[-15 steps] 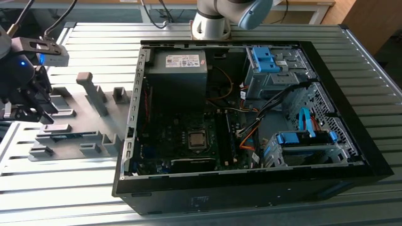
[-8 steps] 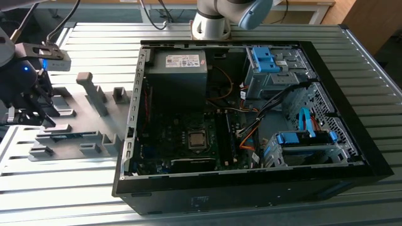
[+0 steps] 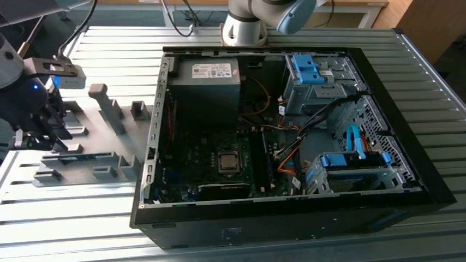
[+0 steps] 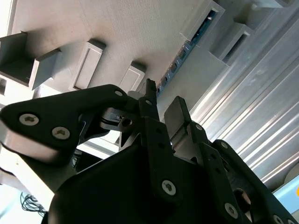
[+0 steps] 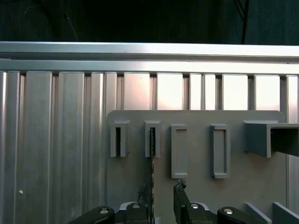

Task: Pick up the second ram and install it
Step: 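Pick up the second ram and move it above second insertion slot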

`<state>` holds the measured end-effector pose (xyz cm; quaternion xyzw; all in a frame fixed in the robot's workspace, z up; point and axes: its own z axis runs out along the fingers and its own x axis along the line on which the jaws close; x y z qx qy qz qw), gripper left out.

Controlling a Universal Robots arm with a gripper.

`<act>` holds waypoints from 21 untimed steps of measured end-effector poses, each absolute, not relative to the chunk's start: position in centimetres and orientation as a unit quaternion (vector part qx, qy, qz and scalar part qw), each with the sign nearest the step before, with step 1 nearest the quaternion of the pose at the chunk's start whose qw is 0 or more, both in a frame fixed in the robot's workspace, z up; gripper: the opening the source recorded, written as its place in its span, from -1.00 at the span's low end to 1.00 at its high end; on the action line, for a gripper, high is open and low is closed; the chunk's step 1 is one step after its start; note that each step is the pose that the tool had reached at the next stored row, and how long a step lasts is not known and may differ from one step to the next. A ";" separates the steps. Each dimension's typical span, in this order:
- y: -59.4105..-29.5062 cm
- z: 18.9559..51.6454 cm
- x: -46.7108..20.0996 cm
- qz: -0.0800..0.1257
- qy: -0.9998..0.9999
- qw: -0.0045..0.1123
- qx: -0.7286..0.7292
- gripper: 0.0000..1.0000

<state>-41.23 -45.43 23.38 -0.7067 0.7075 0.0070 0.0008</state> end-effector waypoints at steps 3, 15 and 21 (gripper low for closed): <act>-45.6 23.1 -41.2 0.007 0.708 0.001 -0.707 -0.30; -45.8 22.0 -41.2 0.007 0.707 0.001 -0.707 -0.30; -45.8 21.4 -41.2 0.007 0.707 0.001 -0.707 -0.30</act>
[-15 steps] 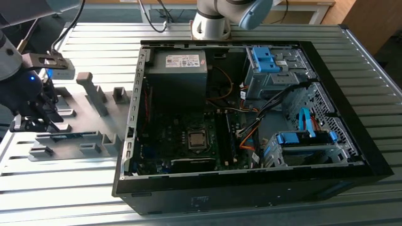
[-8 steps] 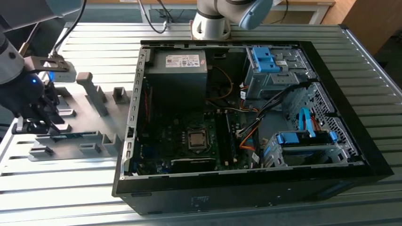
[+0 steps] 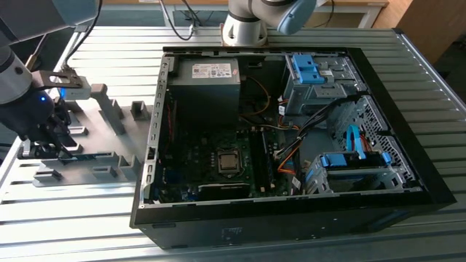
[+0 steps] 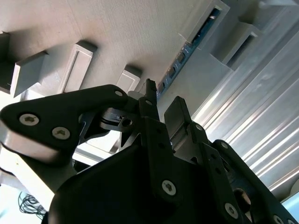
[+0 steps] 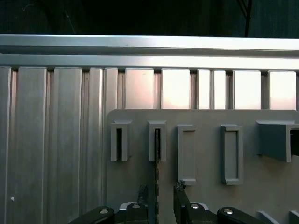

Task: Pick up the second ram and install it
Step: 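Pick up the second ram and move it above second insertion slot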

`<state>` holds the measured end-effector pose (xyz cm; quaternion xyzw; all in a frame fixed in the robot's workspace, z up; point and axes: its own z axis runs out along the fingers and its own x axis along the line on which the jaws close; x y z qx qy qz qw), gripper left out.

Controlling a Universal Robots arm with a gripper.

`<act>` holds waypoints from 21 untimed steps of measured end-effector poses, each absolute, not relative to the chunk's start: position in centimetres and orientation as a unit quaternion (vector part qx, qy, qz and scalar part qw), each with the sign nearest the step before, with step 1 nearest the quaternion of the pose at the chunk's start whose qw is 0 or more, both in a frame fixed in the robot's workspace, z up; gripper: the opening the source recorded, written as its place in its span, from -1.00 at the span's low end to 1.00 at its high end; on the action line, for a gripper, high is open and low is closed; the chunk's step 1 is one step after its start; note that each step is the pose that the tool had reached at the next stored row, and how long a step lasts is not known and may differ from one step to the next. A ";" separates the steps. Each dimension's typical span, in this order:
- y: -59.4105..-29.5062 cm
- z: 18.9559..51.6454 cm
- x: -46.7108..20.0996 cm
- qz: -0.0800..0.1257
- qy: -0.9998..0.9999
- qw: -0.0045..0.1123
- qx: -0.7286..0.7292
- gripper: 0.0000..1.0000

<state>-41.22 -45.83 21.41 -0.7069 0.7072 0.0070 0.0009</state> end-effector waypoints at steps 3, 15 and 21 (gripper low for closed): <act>-45.9 21.2 -41.2 0.007 0.707 0.001 -0.707 -0.30; -46.0 20.2 -41.2 0.007 0.701 0.001 -0.713 -0.30; -46.0 19.7 -41.2 0.006 0.701 0.001 -0.713 -0.30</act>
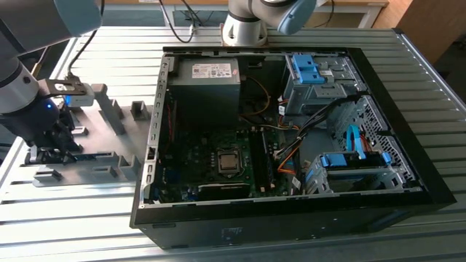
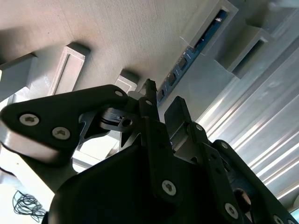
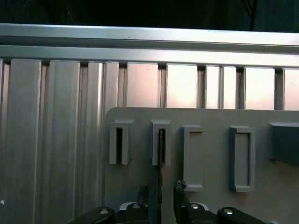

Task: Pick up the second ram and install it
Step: 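Pick up the second ram and move it above second insertion slot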

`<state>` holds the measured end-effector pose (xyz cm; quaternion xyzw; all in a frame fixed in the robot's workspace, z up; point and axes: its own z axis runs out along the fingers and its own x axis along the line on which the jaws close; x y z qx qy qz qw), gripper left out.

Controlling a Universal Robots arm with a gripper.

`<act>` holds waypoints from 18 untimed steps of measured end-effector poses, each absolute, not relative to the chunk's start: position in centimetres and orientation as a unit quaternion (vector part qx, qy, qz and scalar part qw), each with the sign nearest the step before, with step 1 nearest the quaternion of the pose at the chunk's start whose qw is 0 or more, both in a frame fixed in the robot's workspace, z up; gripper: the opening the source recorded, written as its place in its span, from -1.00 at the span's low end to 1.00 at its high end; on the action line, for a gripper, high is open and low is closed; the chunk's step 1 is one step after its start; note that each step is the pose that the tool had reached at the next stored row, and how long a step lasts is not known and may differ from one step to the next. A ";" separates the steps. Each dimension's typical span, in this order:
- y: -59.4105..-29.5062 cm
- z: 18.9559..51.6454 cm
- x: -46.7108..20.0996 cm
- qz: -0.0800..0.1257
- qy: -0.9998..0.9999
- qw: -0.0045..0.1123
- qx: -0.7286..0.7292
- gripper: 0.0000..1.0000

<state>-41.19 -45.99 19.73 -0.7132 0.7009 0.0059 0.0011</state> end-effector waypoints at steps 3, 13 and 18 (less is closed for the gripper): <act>-46.0 19.5 -41.2 0.005 0.701 0.001 -0.713 -0.30; -46.0 19.1 -41.2 0.004 0.701 0.003 -0.713 -0.47; -46.0 18.9 -41.2 0.004 0.701 0.003 -0.713 -0.47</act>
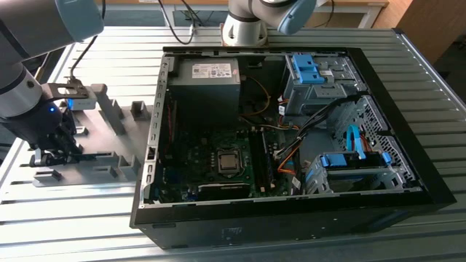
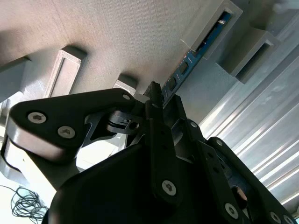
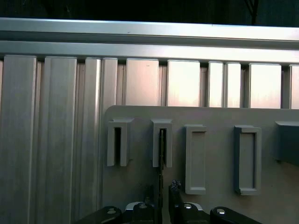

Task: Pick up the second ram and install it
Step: 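Pick up the second ram and move it above second insertion slot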

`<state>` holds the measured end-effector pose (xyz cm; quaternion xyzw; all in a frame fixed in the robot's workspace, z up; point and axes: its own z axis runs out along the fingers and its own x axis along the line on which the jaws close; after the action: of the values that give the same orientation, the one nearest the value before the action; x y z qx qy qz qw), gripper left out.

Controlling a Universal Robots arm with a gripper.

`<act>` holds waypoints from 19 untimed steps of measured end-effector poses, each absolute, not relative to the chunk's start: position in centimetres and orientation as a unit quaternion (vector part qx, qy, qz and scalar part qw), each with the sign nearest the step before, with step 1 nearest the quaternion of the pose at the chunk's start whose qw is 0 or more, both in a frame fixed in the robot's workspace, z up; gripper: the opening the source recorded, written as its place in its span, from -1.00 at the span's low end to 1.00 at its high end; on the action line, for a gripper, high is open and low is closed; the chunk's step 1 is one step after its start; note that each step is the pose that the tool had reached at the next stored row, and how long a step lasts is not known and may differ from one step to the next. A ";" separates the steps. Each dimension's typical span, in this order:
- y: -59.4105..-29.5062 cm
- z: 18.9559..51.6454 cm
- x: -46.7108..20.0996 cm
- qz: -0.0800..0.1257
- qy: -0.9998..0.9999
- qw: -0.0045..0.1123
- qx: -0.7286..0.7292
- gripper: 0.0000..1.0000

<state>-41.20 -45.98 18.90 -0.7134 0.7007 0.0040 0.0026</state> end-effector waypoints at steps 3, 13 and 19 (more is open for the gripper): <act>-46.0 18.8 -41.2 0.004 0.701 0.002 -0.713 -0.47; -46.0 18.7 -41.1 0.004 0.701 0.003 -0.713 -0.47; -46.0 18.7 -41.1 0.004 0.701 0.003 -0.713 -0.73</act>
<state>-41.13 -45.98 18.68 -0.7134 0.7007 0.0040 0.0025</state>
